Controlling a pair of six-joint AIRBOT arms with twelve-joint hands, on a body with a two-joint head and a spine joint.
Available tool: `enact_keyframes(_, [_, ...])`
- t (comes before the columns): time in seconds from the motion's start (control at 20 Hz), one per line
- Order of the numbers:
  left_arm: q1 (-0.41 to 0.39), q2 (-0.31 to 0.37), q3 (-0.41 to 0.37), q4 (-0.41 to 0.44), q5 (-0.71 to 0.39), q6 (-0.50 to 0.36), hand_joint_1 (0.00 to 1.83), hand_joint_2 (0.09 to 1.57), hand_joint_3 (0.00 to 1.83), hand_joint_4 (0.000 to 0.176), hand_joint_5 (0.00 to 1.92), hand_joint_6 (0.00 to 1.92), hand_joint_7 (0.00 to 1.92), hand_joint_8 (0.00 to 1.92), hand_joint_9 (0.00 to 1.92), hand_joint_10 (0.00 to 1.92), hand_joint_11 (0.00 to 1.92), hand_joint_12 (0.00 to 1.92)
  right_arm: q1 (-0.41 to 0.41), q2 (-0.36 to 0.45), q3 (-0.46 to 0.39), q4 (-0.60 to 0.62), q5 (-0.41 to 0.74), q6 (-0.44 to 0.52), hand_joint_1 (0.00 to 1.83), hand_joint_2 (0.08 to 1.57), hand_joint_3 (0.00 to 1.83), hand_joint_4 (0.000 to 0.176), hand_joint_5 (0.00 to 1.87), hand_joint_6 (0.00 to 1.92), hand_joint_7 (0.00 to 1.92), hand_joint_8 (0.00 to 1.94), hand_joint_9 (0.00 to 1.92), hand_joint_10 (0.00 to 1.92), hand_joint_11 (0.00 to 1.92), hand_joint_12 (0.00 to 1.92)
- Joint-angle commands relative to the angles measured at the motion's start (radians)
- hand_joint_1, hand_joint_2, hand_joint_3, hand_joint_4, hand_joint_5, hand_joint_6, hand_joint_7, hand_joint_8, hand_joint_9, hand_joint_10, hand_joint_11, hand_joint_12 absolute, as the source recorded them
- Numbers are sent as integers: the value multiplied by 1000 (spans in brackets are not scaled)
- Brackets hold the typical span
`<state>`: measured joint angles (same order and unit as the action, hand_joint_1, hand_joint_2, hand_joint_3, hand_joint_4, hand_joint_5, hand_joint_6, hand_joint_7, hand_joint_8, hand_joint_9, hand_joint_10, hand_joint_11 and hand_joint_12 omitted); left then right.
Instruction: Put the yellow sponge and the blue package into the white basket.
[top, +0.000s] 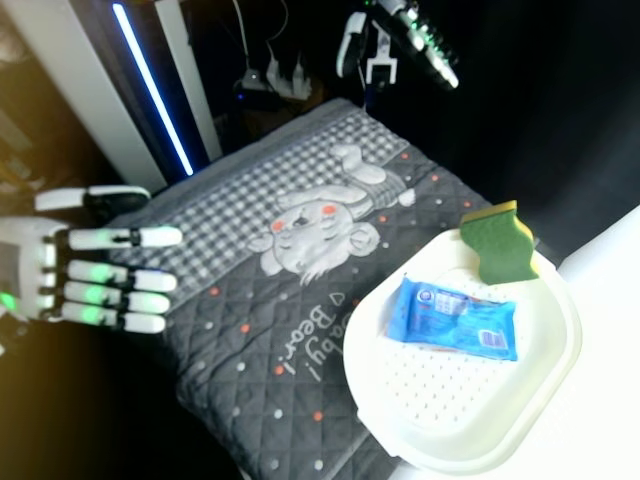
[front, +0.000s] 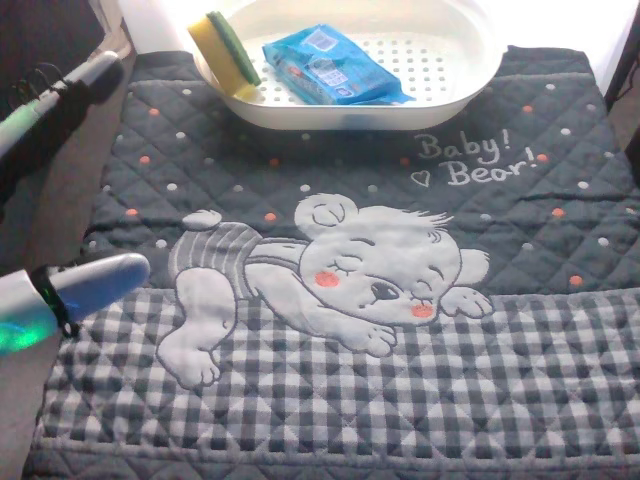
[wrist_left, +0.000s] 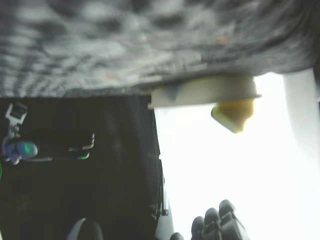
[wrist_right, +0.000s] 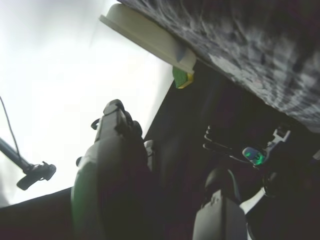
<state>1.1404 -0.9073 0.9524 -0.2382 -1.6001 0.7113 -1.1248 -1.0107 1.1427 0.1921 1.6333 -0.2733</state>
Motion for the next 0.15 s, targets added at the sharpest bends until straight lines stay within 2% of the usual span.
enact_keyframes(0.0, [-5,3,-1,9,-132,-5,519,1117,2,100,0,0,0,0,0,0,59,26,4,17,-2,5,130,5,501,1055,6,119,85,11,140,9,30,4,0,0])
enact_keyframes(0.05, [-11,5,1,13,-132,-3,401,1148,15,93,0,0,0,0,0,0,47,23,4,23,-5,-7,130,5,452,1052,3,133,16,1,37,1,32,3,22,9])
enact_keyframes(0.1, [-24,8,4,19,-132,-1,312,1197,11,105,0,0,0,0,3,0,18,12,4,31,-8,-19,130,4,421,1059,5,146,2,0,7,0,27,0,35,13])
